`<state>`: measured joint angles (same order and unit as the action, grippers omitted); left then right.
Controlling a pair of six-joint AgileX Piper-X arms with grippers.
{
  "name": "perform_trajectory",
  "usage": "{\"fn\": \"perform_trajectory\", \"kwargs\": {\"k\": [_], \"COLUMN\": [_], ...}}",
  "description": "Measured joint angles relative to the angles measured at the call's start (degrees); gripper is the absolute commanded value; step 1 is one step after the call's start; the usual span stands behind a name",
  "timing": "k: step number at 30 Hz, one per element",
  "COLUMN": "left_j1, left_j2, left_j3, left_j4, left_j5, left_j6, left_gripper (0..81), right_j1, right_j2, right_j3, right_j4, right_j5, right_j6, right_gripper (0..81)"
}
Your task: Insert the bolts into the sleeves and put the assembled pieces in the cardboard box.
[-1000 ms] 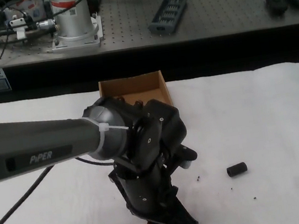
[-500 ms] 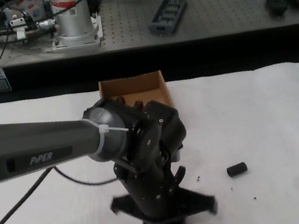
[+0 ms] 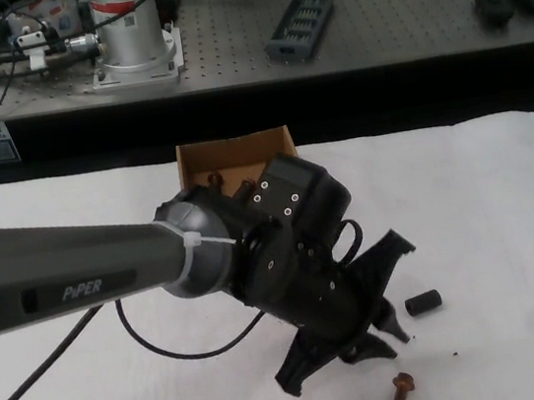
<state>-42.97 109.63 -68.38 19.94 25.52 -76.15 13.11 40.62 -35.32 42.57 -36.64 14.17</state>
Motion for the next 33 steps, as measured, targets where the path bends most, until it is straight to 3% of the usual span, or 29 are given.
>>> {"fn": "perform_trajectory", "kwargs": {"k": [4,9,12,18,22,27,33], "left_j1": [0.2,0.7,0.8,1.7,5.1,12.4,18.2], "left_j2": [0.0,0.0,0.0,0.0,-2.3,-9.2,-14.7], "left_j3": [0.0,0.0,0.0,0.0,0.2,0.2,0.2], "left_j4": [-1.9,-2.2,-2.2,0.0,4.4,10.7,14.2], "left_j5": [2.6,6.4,7.6,6.8,1.8,-4.0,-6.3], "left_j6": [7.5,17.8,28.4,44.8,54.4,63.8,67.1], "left_gripper": [16.6,28.6,33.1,30.2,25.8,25.1,25.1], "right_j1": [0.0,0.0,0.0,0.0,0.0,0.7,7.6], "right_j2": [-1.8,-2.2,-2.0,-1.1,1.4,6.6,15.6], "right_j3": [0.0,0.0,0.0,0.0,2.2,4.1,4.0], "right_j4": [1.5,4.7,5.2,5.2,3.4,3.0,-3.3], "right_j5": [0.9,5.7,6.6,8.9,9.1,9.5,13.4], "right_j6": [2.3,4.7,5.5,9.6,17.3,21.9,30.2], "right_gripper": [14.9,15.5,20.2,28.9,28.9,28.9,28.9]}}
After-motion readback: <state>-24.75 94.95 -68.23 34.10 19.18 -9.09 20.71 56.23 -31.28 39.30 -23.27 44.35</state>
